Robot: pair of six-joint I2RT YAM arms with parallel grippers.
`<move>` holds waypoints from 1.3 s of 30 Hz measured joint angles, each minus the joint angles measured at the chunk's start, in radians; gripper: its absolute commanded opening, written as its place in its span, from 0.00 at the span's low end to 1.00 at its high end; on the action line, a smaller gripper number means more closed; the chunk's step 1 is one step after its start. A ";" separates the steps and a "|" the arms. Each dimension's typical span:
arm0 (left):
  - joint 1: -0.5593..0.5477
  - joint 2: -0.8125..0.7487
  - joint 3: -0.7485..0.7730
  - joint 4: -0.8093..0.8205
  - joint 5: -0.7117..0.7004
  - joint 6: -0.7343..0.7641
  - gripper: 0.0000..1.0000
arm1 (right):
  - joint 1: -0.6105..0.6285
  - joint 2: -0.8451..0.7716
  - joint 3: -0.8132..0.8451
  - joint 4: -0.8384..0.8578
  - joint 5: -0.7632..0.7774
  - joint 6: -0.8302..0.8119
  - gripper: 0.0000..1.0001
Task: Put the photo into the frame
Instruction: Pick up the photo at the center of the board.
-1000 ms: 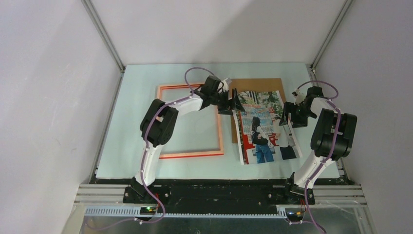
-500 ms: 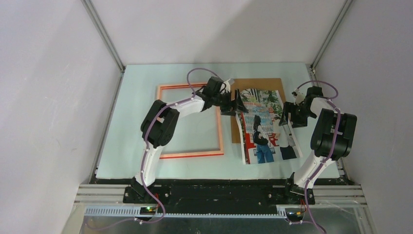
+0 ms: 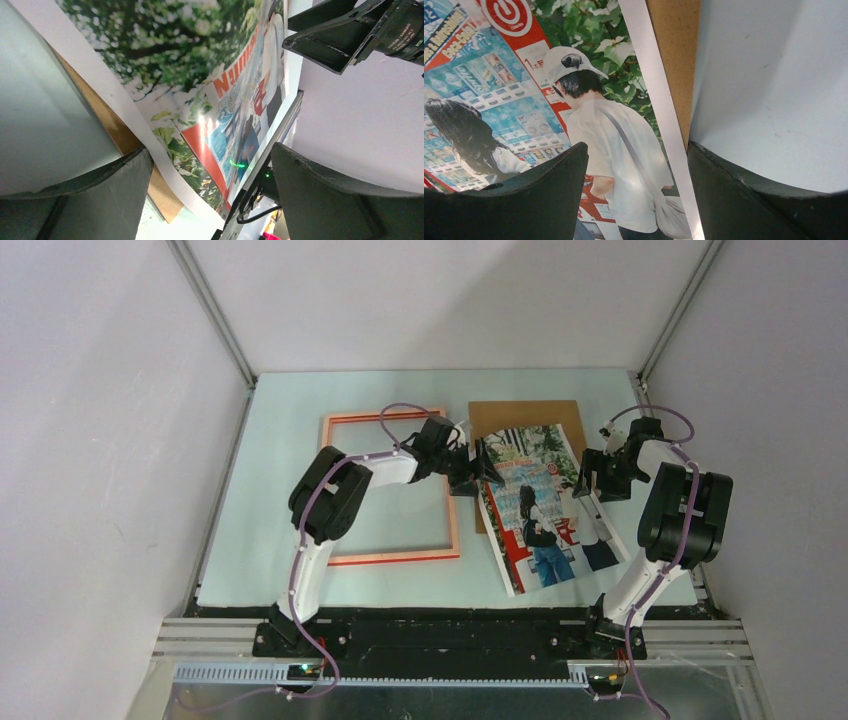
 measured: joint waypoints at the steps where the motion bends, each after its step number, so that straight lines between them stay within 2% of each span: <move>1: 0.000 -0.001 -0.005 0.008 0.000 -0.009 0.93 | 0.000 0.000 0.000 0.000 0.000 0.000 0.77; 12: 0.000 -0.002 -0.011 0.075 0.013 -0.069 0.93 | 0.000 0.000 0.000 0.000 0.000 0.002 0.77; 31: 0.002 -0.003 -0.001 0.182 0.083 -0.066 0.92 | 0.024 0.000 0.000 0.004 0.004 0.019 0.76; 39: 0.003 -0.013 -0.013 0.208 0.077 -0.067 0.95 | 0.026 -0.001 -0.002 0.007 0.005 0.023 0.76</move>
